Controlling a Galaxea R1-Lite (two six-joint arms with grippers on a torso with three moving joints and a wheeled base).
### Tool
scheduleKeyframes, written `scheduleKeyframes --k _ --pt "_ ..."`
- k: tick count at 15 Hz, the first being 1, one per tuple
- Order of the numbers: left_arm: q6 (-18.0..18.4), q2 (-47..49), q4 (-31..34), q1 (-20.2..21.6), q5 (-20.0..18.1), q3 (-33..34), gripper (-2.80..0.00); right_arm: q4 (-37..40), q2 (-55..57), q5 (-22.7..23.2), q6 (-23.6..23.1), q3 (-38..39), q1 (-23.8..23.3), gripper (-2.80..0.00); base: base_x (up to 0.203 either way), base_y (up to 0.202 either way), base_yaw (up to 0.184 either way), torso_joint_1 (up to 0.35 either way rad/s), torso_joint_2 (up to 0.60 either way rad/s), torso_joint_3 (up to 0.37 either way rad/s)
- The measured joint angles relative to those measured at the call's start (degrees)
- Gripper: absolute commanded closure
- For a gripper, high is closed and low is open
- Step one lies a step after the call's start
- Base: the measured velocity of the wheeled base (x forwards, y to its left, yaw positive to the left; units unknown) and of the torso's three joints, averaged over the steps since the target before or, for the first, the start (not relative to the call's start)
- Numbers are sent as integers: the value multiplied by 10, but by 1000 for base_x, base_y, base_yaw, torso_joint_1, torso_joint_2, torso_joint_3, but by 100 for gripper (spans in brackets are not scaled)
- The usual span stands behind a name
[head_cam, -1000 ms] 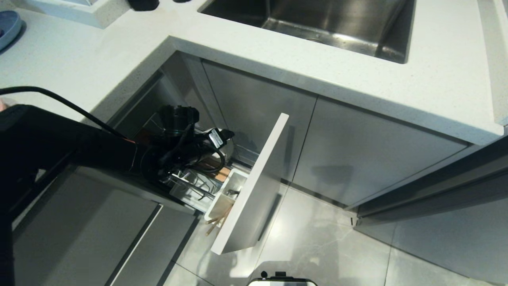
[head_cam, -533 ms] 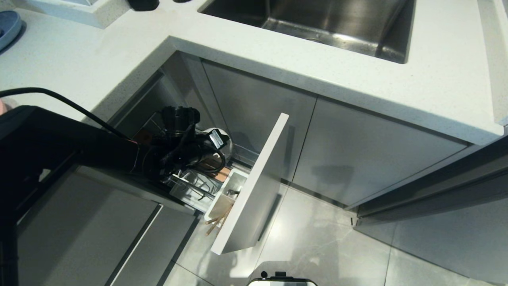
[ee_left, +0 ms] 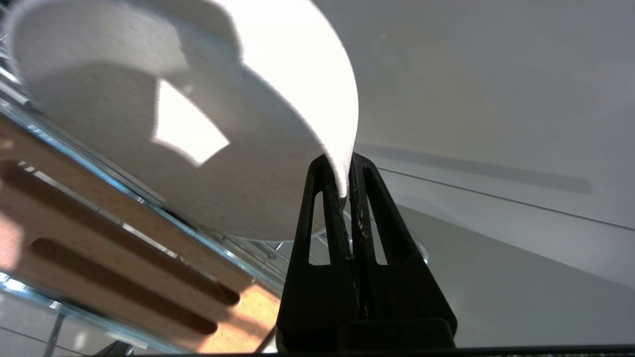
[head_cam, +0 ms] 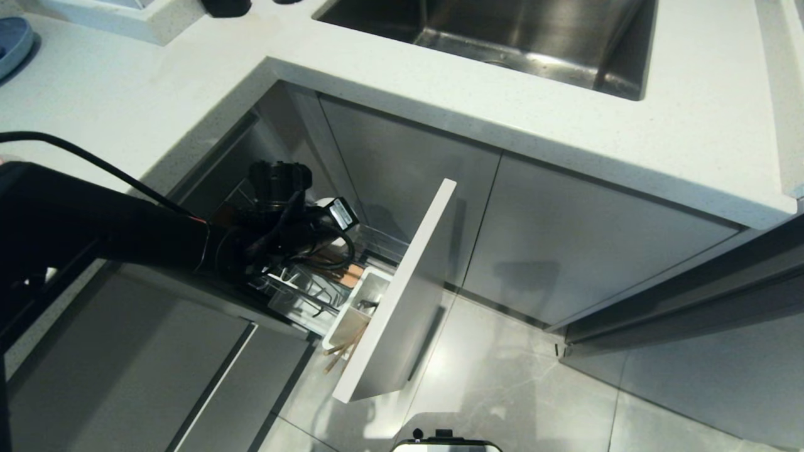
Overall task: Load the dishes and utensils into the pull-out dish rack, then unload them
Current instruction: Take the bowl out of the cupboard
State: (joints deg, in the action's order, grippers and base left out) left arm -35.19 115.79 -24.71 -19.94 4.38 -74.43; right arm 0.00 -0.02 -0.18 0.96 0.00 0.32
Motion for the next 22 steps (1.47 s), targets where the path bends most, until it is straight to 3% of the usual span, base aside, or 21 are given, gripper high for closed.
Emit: scheduleKeyframes --k 11,15,19,22 --pt "0 -122 -15 -17 1 52 0 0 0 0 0 0 0 0 0 0 0 0 0 0" --pt "9 -210 -15 -56 2 96 0 0 0 0 0 0 0 0 0 0 0 0 0 0" --pt "42 -349 -13 -129 6 147 0 0 0 0 0 0 0 0 0 0 0 0 0 0" --pt "100 -460 -2 -141 7 160 0 0 0 0 0 0 0 0 0 0 0 0 0 0"
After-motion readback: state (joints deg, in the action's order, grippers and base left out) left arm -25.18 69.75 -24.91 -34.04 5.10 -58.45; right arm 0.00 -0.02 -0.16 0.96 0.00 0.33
